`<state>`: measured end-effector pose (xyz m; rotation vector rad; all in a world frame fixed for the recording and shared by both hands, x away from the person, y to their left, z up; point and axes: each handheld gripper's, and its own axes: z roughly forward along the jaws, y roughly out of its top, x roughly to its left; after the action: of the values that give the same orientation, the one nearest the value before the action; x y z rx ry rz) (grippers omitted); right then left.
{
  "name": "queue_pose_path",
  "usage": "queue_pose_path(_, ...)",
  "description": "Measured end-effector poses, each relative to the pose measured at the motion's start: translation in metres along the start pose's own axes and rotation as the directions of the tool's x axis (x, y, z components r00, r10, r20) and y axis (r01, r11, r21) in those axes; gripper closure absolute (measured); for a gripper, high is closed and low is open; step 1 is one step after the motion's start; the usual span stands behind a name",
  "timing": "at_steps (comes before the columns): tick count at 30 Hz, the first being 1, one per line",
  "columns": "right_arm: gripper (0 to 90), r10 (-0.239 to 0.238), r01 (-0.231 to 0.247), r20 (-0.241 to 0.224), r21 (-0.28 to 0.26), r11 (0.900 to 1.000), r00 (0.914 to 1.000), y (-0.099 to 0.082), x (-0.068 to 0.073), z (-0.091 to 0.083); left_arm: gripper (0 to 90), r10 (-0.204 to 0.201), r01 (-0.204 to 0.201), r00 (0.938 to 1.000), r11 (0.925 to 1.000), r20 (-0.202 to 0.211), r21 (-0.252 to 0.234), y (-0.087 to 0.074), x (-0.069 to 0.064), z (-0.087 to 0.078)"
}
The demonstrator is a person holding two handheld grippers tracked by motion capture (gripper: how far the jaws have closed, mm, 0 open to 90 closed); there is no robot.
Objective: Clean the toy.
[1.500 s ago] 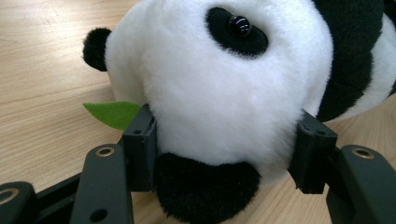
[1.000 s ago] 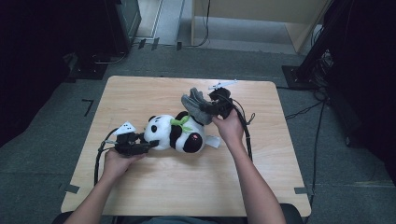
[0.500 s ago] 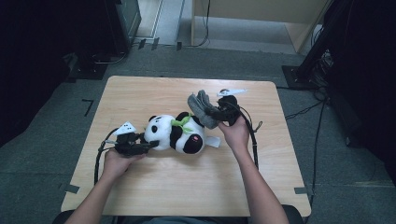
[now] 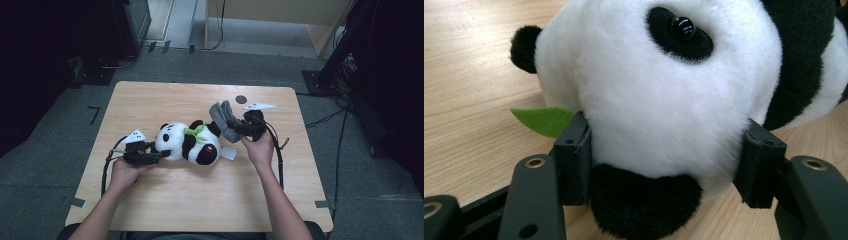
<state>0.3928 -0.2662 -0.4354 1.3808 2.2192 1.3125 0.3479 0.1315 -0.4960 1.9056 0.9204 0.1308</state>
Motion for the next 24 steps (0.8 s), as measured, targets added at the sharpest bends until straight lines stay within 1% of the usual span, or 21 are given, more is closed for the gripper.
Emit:
queue_pose_path(2, 77.1, 0.014, -0.014, -0.005, 0.004, 0.9999, 0.9999, -0.001, -0.003, 0.000, 37.5, 0.000, 0.000, 1.0000, 1.0000, -0.002, 0.003, 0.001, 0.000, 0.000)
queue_pose_path(4, 77.1, 0.016, -0.016, -0.004, 0.007, 0.9998, 0.9999, -0.001, -0.004, -0.001, 37.5, -0.002, 0.002, 1.0000, 1.0000, -0.002, 0.004, 0.001, 0.000, 0.000)
queue_pose_path(5, 77.1, 0.009, -0.009, 0.008, 0.010, 0.9999, 0.9999, -0.001, -0.007, -0.003, 37.4, -0.004, 0.004, 1.0000, 1.0000, -0.002, 0.004, 0.001, 0.001, 0.000)
queue_pose_path(6, 77.1, 0.009, -0.009, 0.008, 0.010, 0.9999, 0.9999, -0.001, -0.007, -0.003, 37.4, -0.005, 0.005, 1.0000, 1.0000, -0.002, 0.004, 0.001, 0.001, 0.000)
queue_pose_path(7, 77.1, 0.003, -0.003, 0.028, 0.015, 0.9999, 0.9996, -0.002, -0.011, -0.004, 37.4, -0.004, 0.004, 1.0000, 1.0000, -0.002, 0.004, 0.001, 0.000, 0.000)
queue_pose_path(9, 77.1, 0.009, -0.009, 0.034, 0.016, 0.9998, 0.9994, -0.002, -0.013, -0.005, 37.4, -0.004, 0.004, 1.0000, 1.0000, -0.002, 0.004, 0.001, 0.001, 0.000)
queue_pose_path(10, 77.2, 0.028, -0.027, 0.041, -0.008, 0.9996, 0.9988, 0.000, -0.017, -0.010, 37.4, -0.004, 0.004, 1.0000, 1.0000, -0.001, 0.004, 0.001, 0.001, 0.000)
queue_pose_path(11, 77.2, 0.028, -0.027, 0.041, -0.008, 0.9996, 0.9988, 0.000, -0.017, -0.010, 37.4, -0.003, 0.003, 1.0000, 1.0000, -0.001, 0.004, 0.001, 0.001, 0.000)
queue_pose_path(12, 77.2, 0.042, -0.041, 0.033, -0.035, 0.9985, 0.9986, 0.002, -0.018, -0.015, 37.4, -0.003, 0.003, 1.0000, 1.0000, 0.000, 0.003, 0.000, 0.001, 0.000)
queue_pose_path(13, 77.2, 0.042, -0.041, 0.033, -0.035, 0.9985, 0.9986, 0.002, -0.018, -0.015, 37.4, -0.003, 0.003, 1.0000, 1.0000, 0.001, 0.002, 0.000, 0.001, 0.000)
queue_pose_path(15, 77.2, 0.040, -0.039, 0.022, -0.062, 0.9973, 0.9989, 0.005, -0.016, -0.019, 37.4, -0.002, 0.002, 1.0000, 1.0000, 0.002, 0.001, 0.000, 0.001, 0.000)
queue_pose_path(16, 77.1, 0.032, -0.031, 0.018, -0.070, 0.9971, 0.9993, 0.012, -0.010, -0.023, 37.3, -0.001, 0.001, 1.0000, 1.0000, 0.001, 0.001, 0.000, 0.001, 0.000)
queue_pose_path(17, 77.1, 0.032, -0.031, 0.018, -0.070, 0.9971, 0.9993, 0.012, -0.010, -0.023, 37.3, -0.002, 0.002, 1.0000, 1.0000, 0.001, 0.000, 0.000, 0.001, 0.000)
queue_pose_path(18, 77.1, 0.012, -0.011, 0.005, -0.097, 0.9952, 0.9999, 0.019, -0.004, -0.027, 37.3, -0.002, 0.002, 1.0000, 1.0000, -0.001, -0.001, -0.001, 0.001, 0.000)
queue_pose_path(19, 77.1, 0.012, -0.011, 0.005, -0.097, 0.9952, 0.9999, 0.019, -0.004, -0.027, 37.3, -0.002, 0.002, 1.0000, 1.0000, -0.001, -0.003, -0.001, 0.000, 0.000)
queue_pose_path(20, 77.1, 0.005, -0.004, 0.004, -0.104, 0.9945, 1.0000, 0.022, 0.000, -0.029, 37.3, 0.003, -0.003, 1.0000, 1.0000, -0.004, -0.001, -0.001, 0.000, 0.000)
queue_pose_path(22, 77.1, -0.010, 0.008, -0.016, -0.114, 0.9935, 0.9998, 0.028, 0.006, -0.031, 37.2, 0.010, -0.010, 0.9999, 0.9999, -0.009, 0.003, -0.001, -0.001, -0.001)
queue_pose_path(23, 77.0, -0.021, 0.016, -0.038, -0.121, 0.9926, 0.9991, 0.032, 0.012, -0.029, 37.1, 0.012, -0.012, 0.9999, 0.9999, -0.011, 0.004, -0.001, -0.001, -0.001)
queue_pose_path(24, 77.0, -0.021, 0.016, -0.038, -0.121, 0.9926, 0.9991, 0.032, 0.012, -0.029, 37.1, 0.014, -0.014, 0.9998, 0.9999, -0.013, 0.004, -0.002, -0.002, -0.001)
